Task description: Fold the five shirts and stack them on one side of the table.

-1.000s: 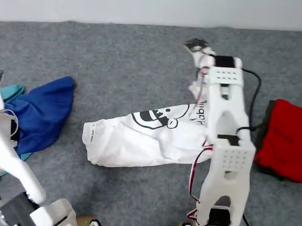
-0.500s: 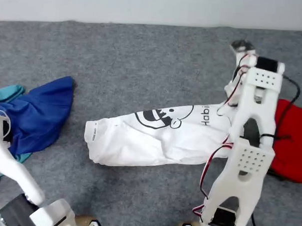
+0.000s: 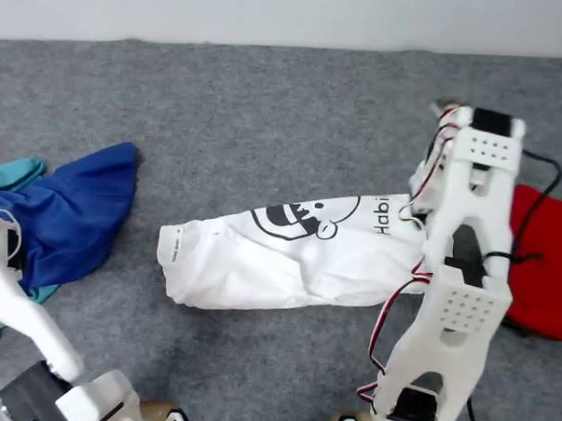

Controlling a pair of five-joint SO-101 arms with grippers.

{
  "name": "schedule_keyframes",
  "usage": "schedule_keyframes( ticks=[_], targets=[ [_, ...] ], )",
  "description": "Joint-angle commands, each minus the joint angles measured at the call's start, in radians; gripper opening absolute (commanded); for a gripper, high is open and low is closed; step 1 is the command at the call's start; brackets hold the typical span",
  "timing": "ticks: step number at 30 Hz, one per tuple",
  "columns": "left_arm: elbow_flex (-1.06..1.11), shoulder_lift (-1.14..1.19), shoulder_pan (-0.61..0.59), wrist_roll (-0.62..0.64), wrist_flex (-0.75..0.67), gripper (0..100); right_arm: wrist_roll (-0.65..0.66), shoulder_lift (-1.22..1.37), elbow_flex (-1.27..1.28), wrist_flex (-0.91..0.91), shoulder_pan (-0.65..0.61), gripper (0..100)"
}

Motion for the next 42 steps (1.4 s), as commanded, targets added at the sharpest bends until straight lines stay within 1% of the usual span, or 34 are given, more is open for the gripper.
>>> schedule_keyframes(
  ticks=[1, 6, 11, 12, 14, 18, 19, 20, 22, 25, 28, 34, 42],
  targets=[
    [-0.036, -0.037, 0.003, -0.006, 0.005, 4, -0.02, -0.071, 0.043, 0.004, -0.022, 36.1],
    [-0.036, -0.038, 0.002, -0.006, 0.005, 4, -0.018, -0.022, 0.149, -0.131, -0.039, 36.1],
    [-0.036, -0.038, 0.002, -0.008, 0.005, 4, -0.017, 0.091, 0.146, -0.142, -0.068, 34.9],
    [-0.036, -0.038, 0.002, -0.008, 0.005, 4, -0.015, 0.11, 0.146, -0.137, -0.077, 32.5],
    [-0.036, -0.038, 0.002, -0.008, 0.005, 4, -0.009, 0.128, 0.146, -0.136, -0.101, 24.7],
    [-0.036, -0.038, 0.0, -0.008, -0.02, 4, 0.025, 0.13, 0.144, -0.143, -0.133, 2.4],
    [-0.036, -0.038, 0.0, -0.008, -0.023, 4, 0.025, 0.13, 0.137, -0.14, -0.133, 0.2],
    [-0.036, -0.038, 0.0, -0.008, -0.023, 4, 0.025, 0.127, 0.124, -0.134, -0.131, 2.1],
    [-0.036, -0.038, 0.0, -0.008, -0.023, 4, 0.031, 0.108, 0.114, -0.134, -0.124, 0.6],
    [-0.036, -0.038, 0.0, -0.008, -0.023, 4, 0.037, 0.039, 0.114, -0.124, -0.119, 0.9],
    [-0.036, -0.038, 0.0, -0.008, -0.023, 4, 0.084, -0.061, 0.114, -0.084, -0.145, 0.9],
    [-0.038, -0.038, 0.005, -0.008, -0.023, 4, 0.169, -0.254, 0.114, 0.019, -0.3, 0.9],
    [-0.038, -0.038, 0.0, -0.008, -0.023, 4, 0.169, -0.404, 0.118, 0.041, -0.535, 0.9]
  ],
)
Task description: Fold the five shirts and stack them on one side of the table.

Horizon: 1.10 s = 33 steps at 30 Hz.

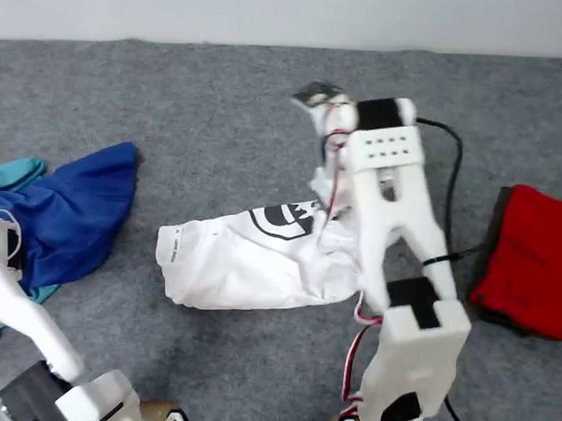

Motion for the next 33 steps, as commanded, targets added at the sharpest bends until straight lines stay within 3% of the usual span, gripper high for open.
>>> schedule_keyframes(
  ticks=[1, 12, 26, 33],
  targets=[
    [-0.038, -0.038, 0.002, -0.008, -0.021, 4, 0.011, -0.087, -0.017, 0.041, -0.099, 0.9],
    [-0.033, -0.038, 0.002, -0.006, -0.066, 4, 0.015, -0.056, -0.015, 0.036, -0.321, 1.0],
    [-0.03, -0.037, 0.0, -0.006, -0.068, 4, 0.017, 0.15, -0.023, 0.007, -0.481, 1.7],
    [-0.028, -0.037, 0.002, -0.006, -0.064, 4, 0.012, 0.157, -0.023, -0.134, -0.555, 18.0]
  ],
)
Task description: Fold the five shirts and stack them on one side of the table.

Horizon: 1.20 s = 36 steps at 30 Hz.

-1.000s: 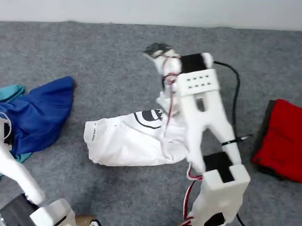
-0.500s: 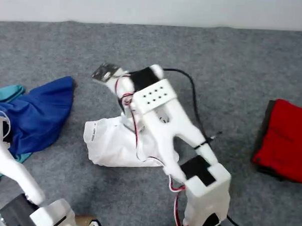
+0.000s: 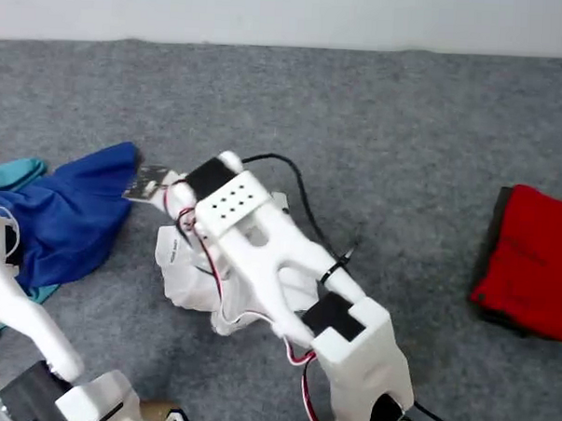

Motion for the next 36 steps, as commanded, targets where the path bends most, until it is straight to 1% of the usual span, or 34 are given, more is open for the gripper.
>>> schedule_keyframes(
  ticks=[1, 3, 5, 7, 10, 12, 14, 18, 20, 22, 25, 27, 30, 32, 34, 36],
  targets=[
    [-0.028, -0.037, 0.002, -0.006, -0.011, 4, 0.005, -0.005, -0.023, -0.071, -0.022, 21.7],
    [-0.028, -0.037, 0.002, -0.006, -0.011, 4, 0.005, -0.01, -0.023, -0.101, -0.022, 29.0],
    [-0.028, -0.037, 0.002, -0.006, -0.011, 4, 0.005, -0.013, -0.023, -0.113, -0.022, 33.2],
    [-0.028, -0.037, 0.002, -0.006, -0.011, 4, 0.005, -0.015, -0.035, -0.102, -0.021, 32.9],
    [-0.028, -0.037, 0.0, -0.006, -0.011, 4, 0.005, -0.015, -0.106, -0.019, -0.015, 31.1],
    [-0.028, -0.037, 0.0, -0.005, -0.011, 4, 0.005, -0.012, -0.18, 0.051, -0.004, 28.2],
    [-0.028, -0.037, 0.002, -0.003, -0.011, 4, 0.009, -0.013, -0.25, 0.113, 0.004, 22.9],
    [-0.028, -0.037, 0.005, 0.0, -0.012, 4, 0.009, -0.041, -0.315, 0.122, 0.064, 6.2],
    [-0.028, -0.037, 0.005, 0.0, -0.015, 4, 0.012, -0.05, -0.318, 0.122, 0.091, 0.4],
    [-0.028, -0.037, 0.005, 0.0, -0.015, 4, 0.028, -0.05, -0.288, 0.125, 0.134, 1.8],
    [-0.028, -0.037, 0.005, 0.0, -0.014, 4, 0.046, -0.041, -0.215, 0.125, 0.206, 1.4],
    [-0.028, -0.037, 0.005, 0.0, -0.012, 4, 0.044, -0.045, -0.167, 0.125, 0.239, 3.6],
    [-0.027, -0.034, 0.005, 0.0, -0.011, 4, 0.038, -0.068, -0.103, 0.127, 0.243, 14.8],
    [-0.027, -0.034, 0.005, 0.0, -0.011, 4, 0.0, -0.082, -0.08, 0.127, 0.216, 22.1],
    [-0.027, -0.034, 0.005, 0.0, -0.011, 4, -0.029, -0.079, -0.064, 0.125, 0.191, 22.4],
    [-0.027, -0.035, 0.005, 0.0, -0.012, 4, -0.028, -0.056, -0.055, 0.124, 0.177, 17.6]
  ],
)
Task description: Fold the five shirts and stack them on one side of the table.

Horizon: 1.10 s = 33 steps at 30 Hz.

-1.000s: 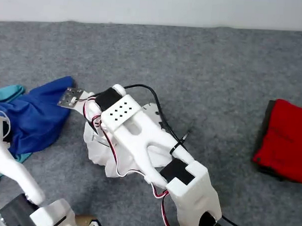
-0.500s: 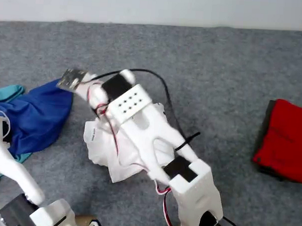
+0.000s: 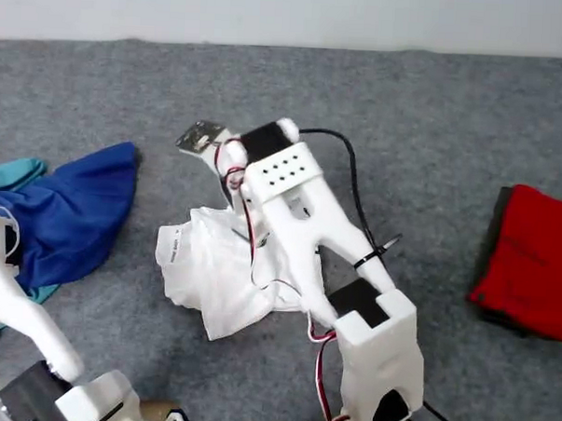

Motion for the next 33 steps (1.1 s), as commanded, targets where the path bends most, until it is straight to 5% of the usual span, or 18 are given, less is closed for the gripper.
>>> schedule_keyframes(
  ticks=[1, 5, 14, 24, 29, 33],
  targets=[
    [-0.027, -0.037, 0.005, 0.0, -0.012, 4, -0.017, -0.018, 0.002, 0.041, -0.018, 14.1],
    [-0.027, -0.035, 0.005, 0.0, -0.012, 4, -0.018, 0.039, 0.0, 0.041, 0.027, 3.5],
    [-0.027, -0.032, 0.002, 0.0, -0.015, 4, -0.003, 0.041, 0.0, 0.041, 0.128, 0.9],
    [-0.027, -0.034, 0.003, 0.0, -0.017, 4, 0.026, 0.194, -0.002, 0.041, -0.093, 1.0],
    [-0.027, -0.034, 0.002, 0.0, -0.017, 4, 0.023, 0.113, -0.031, 0.041, -0.28, 1.0],
    [-0.027, -0.034, 0.002, 0.0, -0.017, 4, 0.023, 0.013, -0.029, 0.042, -0.303, 1.0]
  ],
)
